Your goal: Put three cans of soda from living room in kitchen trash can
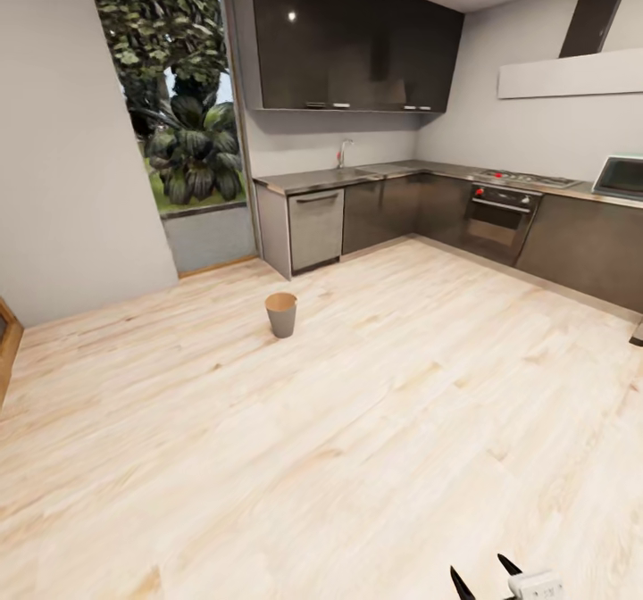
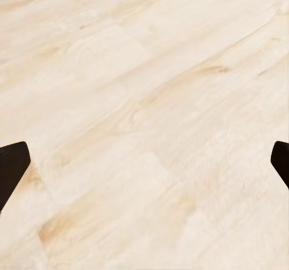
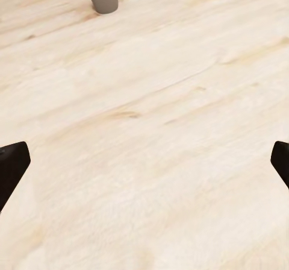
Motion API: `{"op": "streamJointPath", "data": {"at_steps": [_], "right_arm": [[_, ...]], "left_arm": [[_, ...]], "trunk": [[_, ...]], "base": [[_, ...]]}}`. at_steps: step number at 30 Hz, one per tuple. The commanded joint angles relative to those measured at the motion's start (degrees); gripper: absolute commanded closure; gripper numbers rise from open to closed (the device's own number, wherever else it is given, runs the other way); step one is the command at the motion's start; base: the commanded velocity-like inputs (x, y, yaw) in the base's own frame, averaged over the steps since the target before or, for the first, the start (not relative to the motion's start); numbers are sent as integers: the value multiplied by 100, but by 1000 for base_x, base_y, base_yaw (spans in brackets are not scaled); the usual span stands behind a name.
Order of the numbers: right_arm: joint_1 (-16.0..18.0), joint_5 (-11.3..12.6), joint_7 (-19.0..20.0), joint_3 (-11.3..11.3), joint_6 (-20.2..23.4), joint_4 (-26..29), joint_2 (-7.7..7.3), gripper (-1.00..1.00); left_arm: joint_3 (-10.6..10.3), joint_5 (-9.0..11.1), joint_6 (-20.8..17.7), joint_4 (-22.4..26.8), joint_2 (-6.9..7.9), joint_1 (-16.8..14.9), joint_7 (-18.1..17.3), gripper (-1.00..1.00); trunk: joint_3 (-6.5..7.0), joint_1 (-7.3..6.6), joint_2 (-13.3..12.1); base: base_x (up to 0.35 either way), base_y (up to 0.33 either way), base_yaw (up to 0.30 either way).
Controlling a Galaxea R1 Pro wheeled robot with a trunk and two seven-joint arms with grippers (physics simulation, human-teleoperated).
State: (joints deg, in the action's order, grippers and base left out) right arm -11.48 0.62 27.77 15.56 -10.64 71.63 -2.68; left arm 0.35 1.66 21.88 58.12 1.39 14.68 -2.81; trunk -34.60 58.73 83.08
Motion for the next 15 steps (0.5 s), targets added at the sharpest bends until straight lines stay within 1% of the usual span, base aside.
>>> {"op": "streamJointPath", "data": {"at_steps": [1,4,9,15], "right_arm": [[-1,0,0,0,0,0,5,-100],[-2,0,0,0,0,0,17,-100],[-3,-1,0,0,0,0,27,-100],[-3,-1,0,0,0,0,41,-100]], "left_arm": [[0,-2,0,-1,0,0,0,-100],[0,-5,0,-2,1,0,0,-100],[0,-2,0,-2,2,0,0,-100],[0,-5,0,-3,0,0,0,-100]], "trunk": [[0,0,0],[0,0,0],[0,0,0],[0,0,0]], "base": [[324,0,0],[324,0,21],[324,0,90],[324,0,183]]}}
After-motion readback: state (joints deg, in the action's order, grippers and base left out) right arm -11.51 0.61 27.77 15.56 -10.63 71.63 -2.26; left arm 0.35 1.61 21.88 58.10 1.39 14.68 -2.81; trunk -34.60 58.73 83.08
